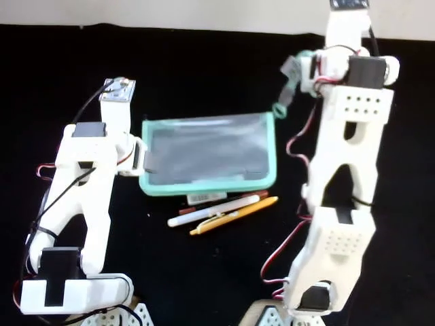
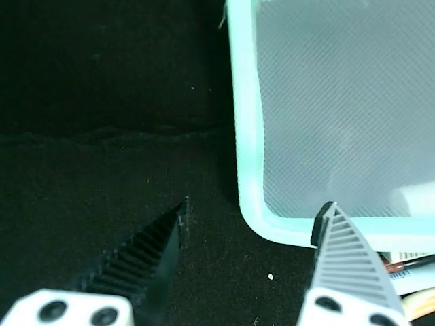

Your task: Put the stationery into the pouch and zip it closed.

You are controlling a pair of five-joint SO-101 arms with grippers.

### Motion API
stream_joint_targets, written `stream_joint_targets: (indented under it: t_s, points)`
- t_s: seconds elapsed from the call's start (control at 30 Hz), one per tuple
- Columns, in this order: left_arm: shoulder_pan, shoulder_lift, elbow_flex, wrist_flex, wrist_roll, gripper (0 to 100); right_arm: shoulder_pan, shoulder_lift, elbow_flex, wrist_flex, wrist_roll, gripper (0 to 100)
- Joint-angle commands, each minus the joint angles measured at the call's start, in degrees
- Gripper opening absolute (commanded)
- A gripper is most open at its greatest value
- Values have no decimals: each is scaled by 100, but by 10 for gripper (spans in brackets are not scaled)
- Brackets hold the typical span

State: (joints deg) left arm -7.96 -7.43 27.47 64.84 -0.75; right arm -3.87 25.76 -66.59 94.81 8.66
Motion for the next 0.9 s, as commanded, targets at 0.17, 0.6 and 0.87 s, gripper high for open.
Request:
stream_joint_targets:
  t_s: [0.17, 0.6, 0.87]
  points:
    - [813, -75, -171, 62, -9, 309, -927, -84, -1947, 163, -132, 6]
    - [1209, -40, -84, 35, 264, 309, -2062, -593, -2818, 31, -141, 6]
    - [1209, -75, -48, 53, 527, 309, -2615, -1974, -1604, -611, -141, 6]
